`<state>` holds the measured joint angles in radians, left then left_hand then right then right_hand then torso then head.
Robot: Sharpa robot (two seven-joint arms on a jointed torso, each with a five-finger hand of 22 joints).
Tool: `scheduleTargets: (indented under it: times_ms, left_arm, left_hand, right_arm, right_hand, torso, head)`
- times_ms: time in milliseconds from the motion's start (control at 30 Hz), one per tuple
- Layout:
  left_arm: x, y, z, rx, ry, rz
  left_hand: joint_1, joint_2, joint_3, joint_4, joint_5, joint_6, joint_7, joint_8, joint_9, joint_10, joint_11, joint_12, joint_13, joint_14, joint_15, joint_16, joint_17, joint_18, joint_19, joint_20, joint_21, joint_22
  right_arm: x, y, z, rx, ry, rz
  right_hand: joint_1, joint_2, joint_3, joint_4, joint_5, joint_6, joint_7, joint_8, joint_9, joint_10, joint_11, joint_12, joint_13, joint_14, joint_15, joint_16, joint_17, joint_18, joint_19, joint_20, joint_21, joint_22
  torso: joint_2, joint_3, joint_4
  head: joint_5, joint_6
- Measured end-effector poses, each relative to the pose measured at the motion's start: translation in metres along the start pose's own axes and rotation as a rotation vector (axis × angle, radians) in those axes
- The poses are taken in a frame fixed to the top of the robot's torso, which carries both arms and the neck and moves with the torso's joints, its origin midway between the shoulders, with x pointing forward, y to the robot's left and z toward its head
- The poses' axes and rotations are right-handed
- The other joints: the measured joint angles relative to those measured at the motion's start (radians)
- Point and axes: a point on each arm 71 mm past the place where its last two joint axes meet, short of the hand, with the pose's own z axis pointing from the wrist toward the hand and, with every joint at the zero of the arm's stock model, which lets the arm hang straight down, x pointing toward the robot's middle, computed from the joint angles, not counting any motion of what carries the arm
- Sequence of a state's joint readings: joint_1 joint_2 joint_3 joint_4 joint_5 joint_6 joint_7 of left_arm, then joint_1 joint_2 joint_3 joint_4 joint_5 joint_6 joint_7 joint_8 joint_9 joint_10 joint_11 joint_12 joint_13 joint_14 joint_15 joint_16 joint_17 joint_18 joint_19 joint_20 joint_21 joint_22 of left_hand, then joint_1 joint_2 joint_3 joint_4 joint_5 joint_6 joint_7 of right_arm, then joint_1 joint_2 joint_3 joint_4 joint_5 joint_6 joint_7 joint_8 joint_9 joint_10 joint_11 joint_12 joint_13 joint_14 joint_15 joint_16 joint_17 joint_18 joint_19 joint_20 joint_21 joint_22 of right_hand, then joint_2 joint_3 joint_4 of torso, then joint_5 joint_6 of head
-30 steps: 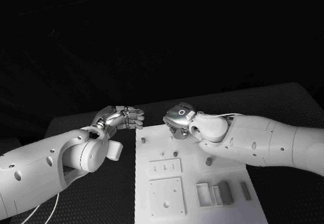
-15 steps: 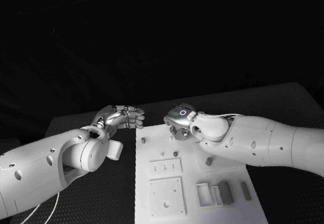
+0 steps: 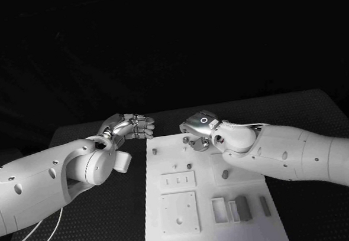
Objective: Assemble the parts on the task board
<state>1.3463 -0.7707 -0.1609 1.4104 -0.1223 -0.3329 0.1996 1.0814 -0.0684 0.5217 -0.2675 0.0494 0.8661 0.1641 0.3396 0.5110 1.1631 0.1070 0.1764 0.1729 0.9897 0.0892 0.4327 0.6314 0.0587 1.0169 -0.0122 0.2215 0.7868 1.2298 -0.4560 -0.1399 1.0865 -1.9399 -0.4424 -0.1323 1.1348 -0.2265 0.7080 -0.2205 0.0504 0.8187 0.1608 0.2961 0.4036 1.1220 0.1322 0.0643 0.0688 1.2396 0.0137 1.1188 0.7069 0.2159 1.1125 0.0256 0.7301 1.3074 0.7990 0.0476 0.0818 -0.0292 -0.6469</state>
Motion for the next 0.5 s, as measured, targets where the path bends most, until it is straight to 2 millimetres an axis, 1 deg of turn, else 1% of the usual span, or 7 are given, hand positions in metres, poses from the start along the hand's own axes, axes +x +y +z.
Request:
scheduleTargets:
  times_ms: [67,167,300,400,433,467,500]
  left_arm:
    - [-0.002,0.000,-0.001,-0.001,-0.004,0.000]
    - [-0.005,0.001,-0.002,-0.001,-0.010,0.001]
    - [-0.009,0.001,-0.003,0.001,-0.015,0.001]
    - [-0.010,0.001,-0.005,0.004,-0.009,-0.002]
    - [-0.010,0.001,-0.005,0.005,-0.006,-0.002]
    - [-0.010,0.001,-0.005,0.006,-0.004,-0.003]
    - [-0.009,0.001,-0.005,0.006,-0.002,-0.003]
  left_hand:
    - [0.000,0.000,0.000,0.000,0.000,0.000,0.000,0.000,0.000,0.000,0.000,0.000,0.000,0.000,0.000,0.000,0.000,0.000,0.000,0.000,0.000,0.000]
    - [0.000,0.000,0.000,0.000,0.000,0.000,0.000,0.000,0.000,0.000,0.000,0.000,0.000,0.000,0.000,0.000,0.000,0.000,0.000,0.000,0.000,0.000]
    - [0.000,0.000,0.000,0.000,0.000,0.000,0.000,-0.001,0.000,0.000,0.000,-0.003,0.001,0.000,0.000,-0.004,0.002,0.000,0.000,0.000,0.000,0.001]
    - [0.000,0.000,0.000,0.000,0.000,0.000,0.000,-0.004,0.000,0.000,0.000,-0.004,0.001,0.000,0.000,-0.004,0.002,-0.001,0.000,0.000,0.000,0.001]
    - [0.000,0.000,0.000,0.000,0.000,0.000,0.000,-0.004,0.000,0.000,0.000,-0.004,0.001,0.000,0.000,-0.004,0.002,-0.001,0.000,0.000,0.000,0.001]
    - [0.000,0.000,0.000,0.000,0.000,0.000,0.000,-0.004,0.000,0.000,0.000,-0.004,0.001,0.000,0.000,-0.004,0.003,-0.001,0.000,0.000,0.000,0.001]
    - [0.000,0.000,0.000,0.000,0.000,0.000,0.000,-0.004,0.000,0.000,0.000,-0.004,0.001,0.000,0.000,-0.004,0.003,-0.001,0.000,0.000,0.000,0.001]
  right_arm:
    - [-0.007,-0.005,-0.006,0.000,-0.020,0.018]
    - [-0.025,-0.019,-0.016,0.017,-0.066,0.054]
    - [-0.047,-0.041,-0.034,0.047,-0.099,0.088]
    - [-0.055,-0.064,-0.046,0.091,-0.078,0.097]
    - [-0.056,-0.071,-0.052,0.108,-0.064,0.104]
    - [-0.055,-0.075,-0.055,0.120,-0.052,0.110]
    - [-0.054,-0.079,-0.059,0.130,-0.038,0.117]
  right_hand:
    - [0.000,0.000,0.000,0.000,0.000,0.000,0.000,0.003,0.002,0.000,0.000,0.002,0.000,0.000,0.000,0.002,0.000,0.000,0.000,0.000,0.000,0.000]
    - [0.000,0.000,-0.001,0.007,0.000,0.000,0.000,0.010,0.004,0.002,-0.002,0.011,0.002,0.001,-0.001,0.011,-0.002,0.000,0.000,0.000,0.004,0.000]
    - [0.000,0.000,-0.006,0.012,0.000,0.022,0.003,0.025,0.010,0.034,-0.016,0.025,0.012,0.008,-0.008,0.018,-0.006,0.000,0.012,-0.004,0.011,0.000]
    - [-0.016,-0.016,-0.022,0.028,0.000,0.031,-0.008,0.032,0.016,0.071,-0.031,0.050,0.029,0.013,-0.014,0.027,-0.006,0.000,0.013,-0.005,0.011,0.000]
    - [-0.023,-0.023,-0.028,0.033,0.000,0.023,-0.016,0.032,0.016,0.102,-0.032,0.064,0.040,0.004,-0.022,0.030,-0.005,0.000,0.007,0.000,0.012,0.000]
    - [-0.023,-0.032,-0.031,0.036,0.000,0.018,-0.021,0.032,0.016,0.121,-0.043,0.079,0.055,0.000,-0.032,0.033,-0.004,0.005,0.006,0.001,0.011,0.000]
    - [-0.025,-0.038,-0.034,0.038,0.000,0.008,-0.019,0.030,0.016,0.144,-0.053,0.098,0.072,-0.002,-0.043,0.033,-0.003,0.017,0.004,0.000,0.011,0.000]
  torso:
    - [0.000,0.0007,-0.0010]
    - [0.000,0.0013,-0.0029]
    - [-0.001,0.0030,-0.0081]
    - [-0.002,0.0049,-0.0138]
    - [-0.003,0.0053,-0.0156]
    - [-0.003,0.0059,-0.0180]
    - [-0.004,0.0063,-0.0200]
  head:
    - [0.000,0.003]
    - [0.000,0.009]
    - [0.000,0.017]
    - [0.004,0.022]
    - [0.004,0.024]
    - [0.004,0.025]
    - [0.004,0.026]
